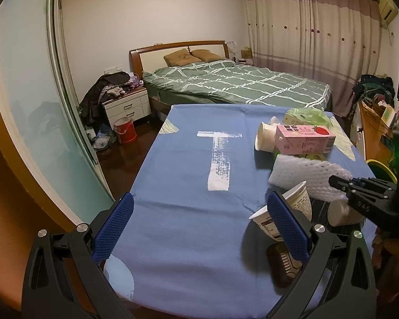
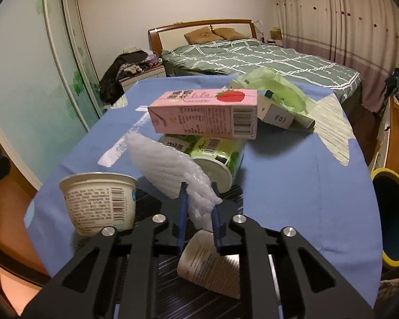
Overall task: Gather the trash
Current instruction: 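Carry the foam sleeve over the yellow bin and open the right gripper, then grasp the white yogurt cup with the left gripper and lift it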
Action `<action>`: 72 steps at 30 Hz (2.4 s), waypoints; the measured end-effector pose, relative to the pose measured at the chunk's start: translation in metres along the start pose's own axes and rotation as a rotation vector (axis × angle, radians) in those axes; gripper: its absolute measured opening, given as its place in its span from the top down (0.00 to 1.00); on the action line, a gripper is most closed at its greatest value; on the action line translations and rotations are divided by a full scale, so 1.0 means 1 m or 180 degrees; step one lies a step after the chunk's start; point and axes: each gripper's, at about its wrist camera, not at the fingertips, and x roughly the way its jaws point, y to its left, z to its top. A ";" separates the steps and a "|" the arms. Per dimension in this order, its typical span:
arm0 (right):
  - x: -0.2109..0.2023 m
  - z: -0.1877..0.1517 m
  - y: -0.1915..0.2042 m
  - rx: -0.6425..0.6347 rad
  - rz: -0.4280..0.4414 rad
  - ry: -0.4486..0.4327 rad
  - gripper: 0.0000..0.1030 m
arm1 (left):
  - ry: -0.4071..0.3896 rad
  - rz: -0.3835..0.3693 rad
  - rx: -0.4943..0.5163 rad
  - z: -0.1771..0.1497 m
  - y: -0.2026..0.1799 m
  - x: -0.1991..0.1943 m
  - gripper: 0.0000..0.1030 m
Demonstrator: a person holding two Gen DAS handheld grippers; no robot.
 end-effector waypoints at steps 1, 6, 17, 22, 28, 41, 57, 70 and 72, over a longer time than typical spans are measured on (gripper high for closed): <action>-0.004 0.001 0.000 0.0023 0.0036 -0.0022 0.87 | -0.0001 -0.0002 0.0003 0.000 -0.001 0.000 0.04; -0.027 0.006 0.001 0.0058 0.0160 -0.0164 0.87 | 0.0001 -0.0022 0.0018 0.000 -0.003 -0.001 0.04; -0.102 0.017 -0.035 0.0278 -0.0007 -0.0700 0.88 | -0.0020 -0.0068 0.0049 -0.001 -0.008 -0.004 0.04; -0.116 0.012 -0.092 0.0656 -0.0474 -0.0802 0.88 | -0.0008 -0.0095 0.0082 -0.003 -0.013 -0.004 0.04; -0.109 -0.009 -0.190 0.1248 -0.1243 -0.0662 0.87 | 0.0023 -0.0126 0.0138 -0.003 -0.023 -0.002 0.04; -0.078 -0.045 -0.298 0.1782 -0.1867 -0.0339 0.55 | 0.0197 -0.0269 0.0320 -0.005 -0.058 0.011 0.04; -0.092 -0.047 -0.269 0.1716 -0.1815 -0.0496 0.44 | 0.0628 -0.0519 0.0195 -0.022 -0.079 0.051 0.04; -0.077 -0.043 -0.256 0.1648 -0.1704 -0.0434 0.44 | 0.0871 -0.0614 0.0000 -0.020 -0.094 0.098 0.04; -0.076 -0.043 -0.256 0.1648 -0.1691 -0.0429 0.44 | 0.0901 -0.0616 -0.0022 -0.019 -0.095 0.103 0.04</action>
